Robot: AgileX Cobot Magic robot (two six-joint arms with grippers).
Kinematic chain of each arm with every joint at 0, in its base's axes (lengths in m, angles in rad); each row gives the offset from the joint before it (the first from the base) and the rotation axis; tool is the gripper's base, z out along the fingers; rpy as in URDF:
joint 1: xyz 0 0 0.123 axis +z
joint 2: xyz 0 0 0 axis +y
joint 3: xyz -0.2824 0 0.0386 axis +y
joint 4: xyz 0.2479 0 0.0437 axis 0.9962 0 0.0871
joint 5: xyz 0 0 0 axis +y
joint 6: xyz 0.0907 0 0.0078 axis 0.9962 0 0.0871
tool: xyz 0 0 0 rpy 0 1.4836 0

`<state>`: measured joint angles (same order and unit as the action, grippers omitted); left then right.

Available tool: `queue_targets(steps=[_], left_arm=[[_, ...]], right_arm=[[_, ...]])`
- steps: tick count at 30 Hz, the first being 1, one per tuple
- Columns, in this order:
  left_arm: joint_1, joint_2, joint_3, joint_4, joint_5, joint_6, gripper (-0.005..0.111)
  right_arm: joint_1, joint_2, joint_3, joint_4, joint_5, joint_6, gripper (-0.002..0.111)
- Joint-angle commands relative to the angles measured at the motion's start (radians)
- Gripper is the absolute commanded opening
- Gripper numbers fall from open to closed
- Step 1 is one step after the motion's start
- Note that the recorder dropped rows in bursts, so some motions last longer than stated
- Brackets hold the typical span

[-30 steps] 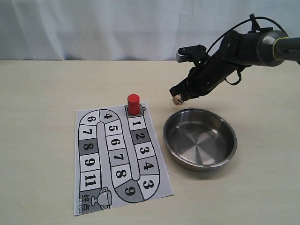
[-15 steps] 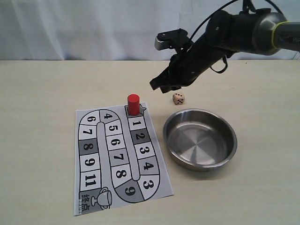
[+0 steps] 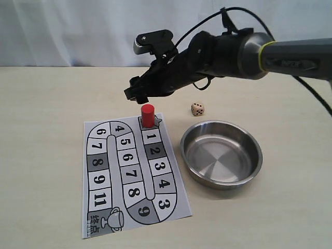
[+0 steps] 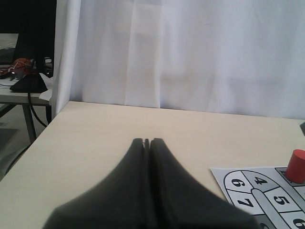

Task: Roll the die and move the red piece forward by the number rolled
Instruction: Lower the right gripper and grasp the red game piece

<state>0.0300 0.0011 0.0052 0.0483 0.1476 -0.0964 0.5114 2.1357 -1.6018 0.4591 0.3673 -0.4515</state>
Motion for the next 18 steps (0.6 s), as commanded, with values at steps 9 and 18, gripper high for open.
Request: queue_targets(steps=[9,18], left_arm=[[-0.006,-0.001,-0.005,-0.004,-0.003,-0.004,0.0],[-0.006,-0.001,-0.005,-0.004,-0.003,-0.004,0.0]], right_arm=[[0.003,0.122,-0.002,-0.001,-0.16,-0.001,0.073],[0.003,0.163,-0.002,-0.001,-0.161,-0.008,0.048]])
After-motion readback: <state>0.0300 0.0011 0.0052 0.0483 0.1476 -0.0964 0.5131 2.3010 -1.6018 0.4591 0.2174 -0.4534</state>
